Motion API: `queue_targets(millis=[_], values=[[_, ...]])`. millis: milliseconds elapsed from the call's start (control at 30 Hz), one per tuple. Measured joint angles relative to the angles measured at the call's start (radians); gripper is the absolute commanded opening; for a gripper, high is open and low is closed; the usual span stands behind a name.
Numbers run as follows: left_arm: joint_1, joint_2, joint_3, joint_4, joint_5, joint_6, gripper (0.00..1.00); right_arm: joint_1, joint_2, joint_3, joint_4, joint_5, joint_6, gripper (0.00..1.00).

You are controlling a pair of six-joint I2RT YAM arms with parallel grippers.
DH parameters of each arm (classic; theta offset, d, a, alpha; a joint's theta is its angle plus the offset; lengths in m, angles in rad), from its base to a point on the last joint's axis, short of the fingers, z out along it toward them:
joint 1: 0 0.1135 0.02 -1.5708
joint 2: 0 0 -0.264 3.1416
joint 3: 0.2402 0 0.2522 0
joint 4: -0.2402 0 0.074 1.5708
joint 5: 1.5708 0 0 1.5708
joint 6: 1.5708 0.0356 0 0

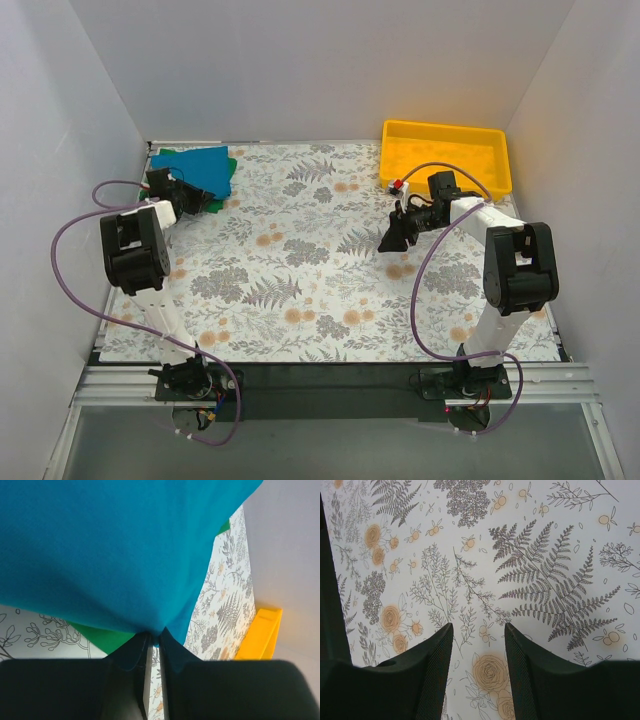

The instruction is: Fold and stack the t-shirts

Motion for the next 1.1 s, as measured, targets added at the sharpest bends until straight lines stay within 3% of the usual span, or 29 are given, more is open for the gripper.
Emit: queue_targets(millis=[733,900,1100], values=[[0.100,-0.023,0.089,-0.154,0.168,0.090,0.14,0.000,0.000,0.000,-0.004,-0.006,-0.018,0.53],[0.108,-0.023,0.109,-0.164,0.246,0.117,0.21,0.000,0.000,0.000,-0.006,-0.006,-0.019,0.53],[0.107,-0.033,0.090,-0.144,0.304,0.154,0.14,0.000,0.002,0.000,-0.009,-0.006,-0.021,0.53]])
